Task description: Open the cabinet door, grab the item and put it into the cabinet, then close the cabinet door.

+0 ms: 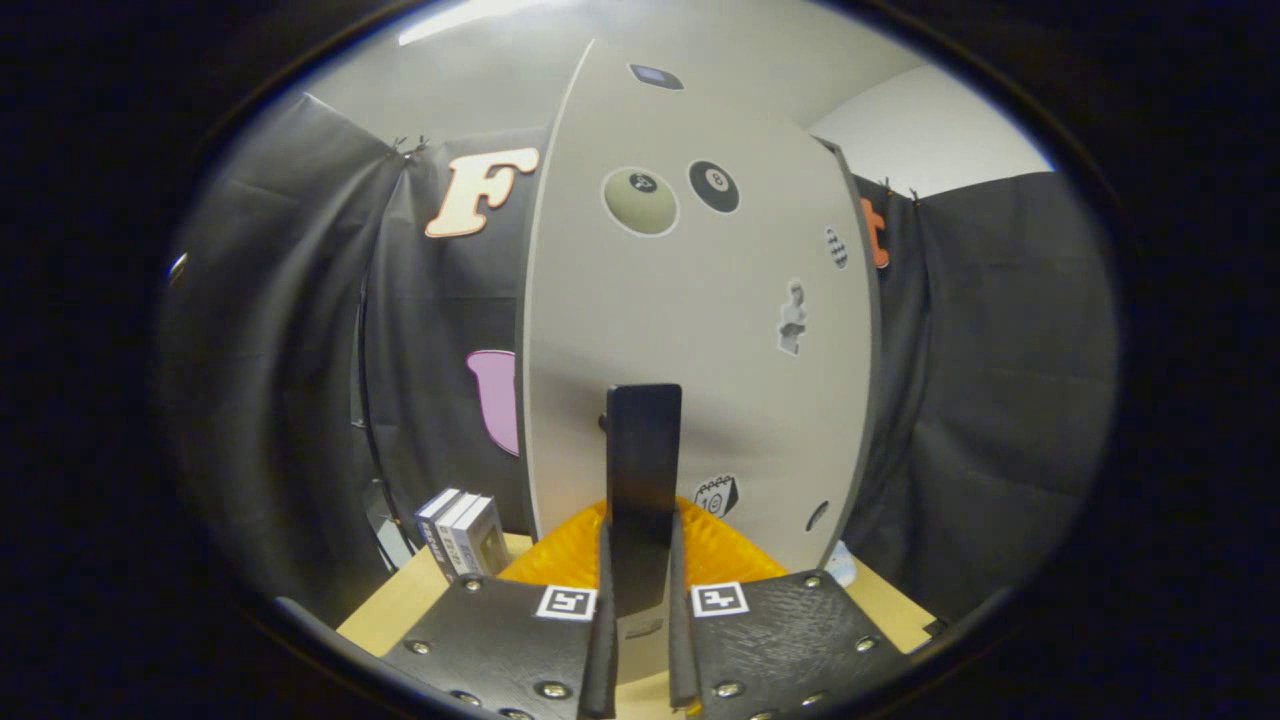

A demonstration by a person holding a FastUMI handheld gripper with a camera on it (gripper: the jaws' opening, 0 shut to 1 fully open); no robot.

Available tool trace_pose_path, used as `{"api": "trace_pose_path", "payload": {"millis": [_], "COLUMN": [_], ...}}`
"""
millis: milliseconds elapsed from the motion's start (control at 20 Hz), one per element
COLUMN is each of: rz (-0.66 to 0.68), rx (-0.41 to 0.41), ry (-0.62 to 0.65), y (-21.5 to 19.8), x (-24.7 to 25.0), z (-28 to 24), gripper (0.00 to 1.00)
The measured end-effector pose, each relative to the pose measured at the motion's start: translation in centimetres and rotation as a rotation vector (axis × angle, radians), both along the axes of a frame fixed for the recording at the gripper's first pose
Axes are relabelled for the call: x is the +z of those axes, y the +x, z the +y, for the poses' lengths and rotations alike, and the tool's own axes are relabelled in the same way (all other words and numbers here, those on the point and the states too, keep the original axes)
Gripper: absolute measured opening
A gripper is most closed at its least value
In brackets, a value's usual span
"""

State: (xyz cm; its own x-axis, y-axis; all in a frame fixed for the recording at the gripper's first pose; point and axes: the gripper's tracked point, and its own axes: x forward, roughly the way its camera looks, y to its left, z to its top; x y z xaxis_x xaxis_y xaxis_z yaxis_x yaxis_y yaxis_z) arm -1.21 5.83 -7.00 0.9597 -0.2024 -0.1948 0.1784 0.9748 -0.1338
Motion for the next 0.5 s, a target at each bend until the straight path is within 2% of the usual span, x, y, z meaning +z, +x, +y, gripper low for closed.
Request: {"api": "trace_pose_path", "payload": {"millis": [250,500], "rz": [0.008,0.006], "rx": [-0.066,-0.150], "ry": [0.033,0.005], "y": [-1.8,-3.9], "x": [0.1,0.9], "z": [-1.1,-3.6], "gripper": [0.20,0.20]}}
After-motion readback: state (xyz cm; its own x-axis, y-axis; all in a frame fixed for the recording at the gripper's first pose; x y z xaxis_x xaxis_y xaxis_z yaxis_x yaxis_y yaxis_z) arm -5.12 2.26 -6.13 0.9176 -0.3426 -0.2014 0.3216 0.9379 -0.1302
